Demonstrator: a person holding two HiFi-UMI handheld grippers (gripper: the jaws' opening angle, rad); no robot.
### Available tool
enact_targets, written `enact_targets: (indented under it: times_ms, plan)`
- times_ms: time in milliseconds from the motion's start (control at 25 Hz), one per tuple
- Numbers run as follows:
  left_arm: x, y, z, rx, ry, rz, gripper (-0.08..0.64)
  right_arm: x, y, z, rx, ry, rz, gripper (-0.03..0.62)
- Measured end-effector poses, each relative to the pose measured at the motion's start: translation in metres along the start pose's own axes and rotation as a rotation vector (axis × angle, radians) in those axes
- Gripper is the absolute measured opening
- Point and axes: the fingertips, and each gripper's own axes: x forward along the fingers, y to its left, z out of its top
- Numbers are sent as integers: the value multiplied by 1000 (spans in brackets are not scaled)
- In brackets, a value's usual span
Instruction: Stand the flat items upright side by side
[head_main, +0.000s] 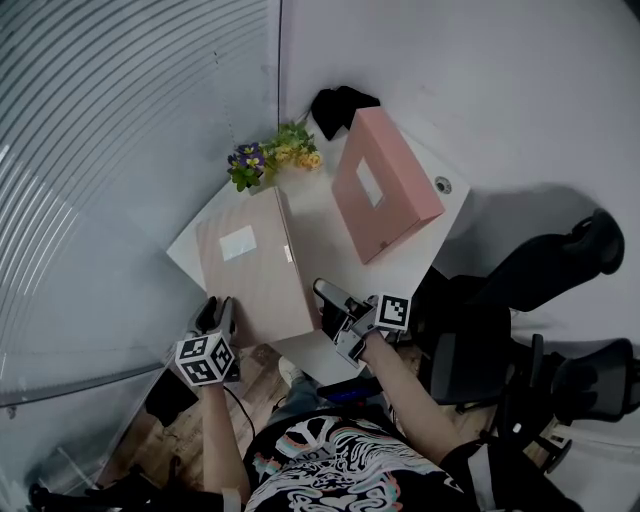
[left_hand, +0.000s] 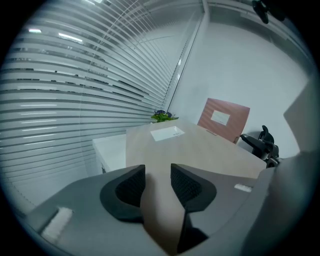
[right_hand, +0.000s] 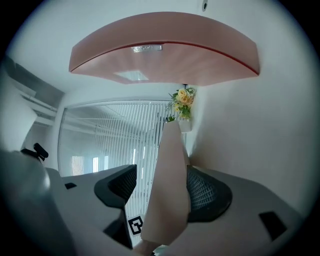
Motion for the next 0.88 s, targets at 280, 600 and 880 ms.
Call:
enact_targets:
  times_ms: [280,600,880]
  plan:
    - [-1,-2,-1,15,-3,-8,150,-2,-19,-5,157,11,-66,275]
    - [2,-10,-3,43,16,-24,150,6,-18,-21,-43,152,-168,300]
    - [4,-17,-4,50,23,-32,149,9,-24,-29,-131,237,-253,286]
